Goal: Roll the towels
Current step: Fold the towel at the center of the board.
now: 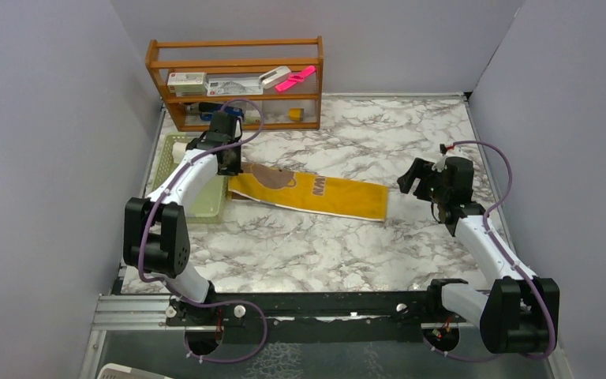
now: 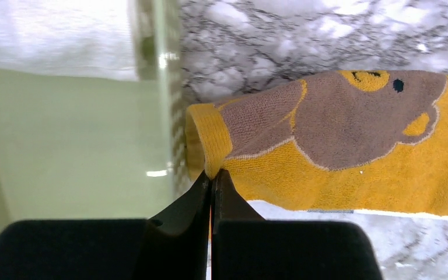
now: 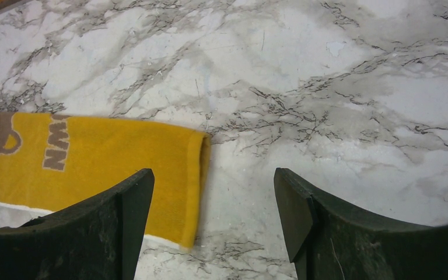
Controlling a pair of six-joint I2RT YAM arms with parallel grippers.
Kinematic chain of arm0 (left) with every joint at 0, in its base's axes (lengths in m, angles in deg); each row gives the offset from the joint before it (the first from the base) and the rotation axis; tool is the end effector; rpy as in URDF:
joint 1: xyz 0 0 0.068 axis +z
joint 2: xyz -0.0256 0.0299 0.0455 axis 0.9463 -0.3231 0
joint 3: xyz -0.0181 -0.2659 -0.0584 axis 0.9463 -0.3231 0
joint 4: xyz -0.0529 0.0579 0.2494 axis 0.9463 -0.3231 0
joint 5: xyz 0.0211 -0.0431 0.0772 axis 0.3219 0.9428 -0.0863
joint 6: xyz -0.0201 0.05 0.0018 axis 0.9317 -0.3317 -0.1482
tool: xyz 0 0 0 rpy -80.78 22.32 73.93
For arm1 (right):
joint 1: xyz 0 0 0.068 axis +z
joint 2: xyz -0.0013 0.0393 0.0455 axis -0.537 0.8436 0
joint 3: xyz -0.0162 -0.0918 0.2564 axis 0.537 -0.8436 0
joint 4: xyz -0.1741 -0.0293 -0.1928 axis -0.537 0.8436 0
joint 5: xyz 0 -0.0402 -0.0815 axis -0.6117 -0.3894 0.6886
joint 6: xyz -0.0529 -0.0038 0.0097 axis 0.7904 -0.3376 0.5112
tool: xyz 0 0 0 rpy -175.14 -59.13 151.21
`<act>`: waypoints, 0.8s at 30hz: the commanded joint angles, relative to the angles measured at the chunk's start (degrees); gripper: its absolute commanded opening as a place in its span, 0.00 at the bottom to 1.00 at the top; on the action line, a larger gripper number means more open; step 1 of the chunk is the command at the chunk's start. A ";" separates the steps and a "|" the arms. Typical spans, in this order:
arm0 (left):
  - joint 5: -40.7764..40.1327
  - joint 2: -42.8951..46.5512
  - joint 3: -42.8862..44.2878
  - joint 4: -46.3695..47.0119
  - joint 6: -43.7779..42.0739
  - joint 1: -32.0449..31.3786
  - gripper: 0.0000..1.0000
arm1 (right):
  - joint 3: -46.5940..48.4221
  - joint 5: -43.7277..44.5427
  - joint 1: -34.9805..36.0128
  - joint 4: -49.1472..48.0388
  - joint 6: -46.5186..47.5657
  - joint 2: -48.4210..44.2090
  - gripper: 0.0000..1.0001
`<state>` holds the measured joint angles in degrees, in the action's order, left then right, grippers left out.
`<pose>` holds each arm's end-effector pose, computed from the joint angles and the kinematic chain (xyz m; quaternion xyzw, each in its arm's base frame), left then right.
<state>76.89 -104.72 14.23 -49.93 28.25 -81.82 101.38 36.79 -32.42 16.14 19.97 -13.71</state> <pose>0.3349 -0.0603 0.2475 -0.0118 0.9539 -0.0178 0.2993 0.2315 0.0054 0.2202 0.1170 0.8758 0.1433 0.4459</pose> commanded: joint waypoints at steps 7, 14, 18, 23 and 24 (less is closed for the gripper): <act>-11.50 1.11 6.18 -8.52 -2.71 -1.73 0.00 | 0.44 -1.13 1.09 -2.20 1.03 -0.64 0.76; -8.17 -2.27 8.17 -8.55 -0.87 -4.35 0.00 | 0.40 -1.59 1.18 -2.23 1.21 -0.35 0.76; -8.24 -3.52 8.77 -8.52 -0.83 -4.35 0.00 | 0.37 -4.06 1.37 -3.12 1.82 0.44 0.76; -9.04 -4.27 8.77 -8.51 -1.52 -4.27 0.00 | 2.57 -8.35 5.65 -4.33 4.34 4.95 0.75; -9.10 -4.36 9.88 -8.51 -1.61 -4.26 0.00 | 3.58 -7.83 7.63 -3.90 4.87 6.35 0.75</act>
<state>68.14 -108.50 21.50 -57.89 27.05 -86.24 101.56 32.46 -29.56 13.80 21.92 -11.22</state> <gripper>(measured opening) 0.018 0.755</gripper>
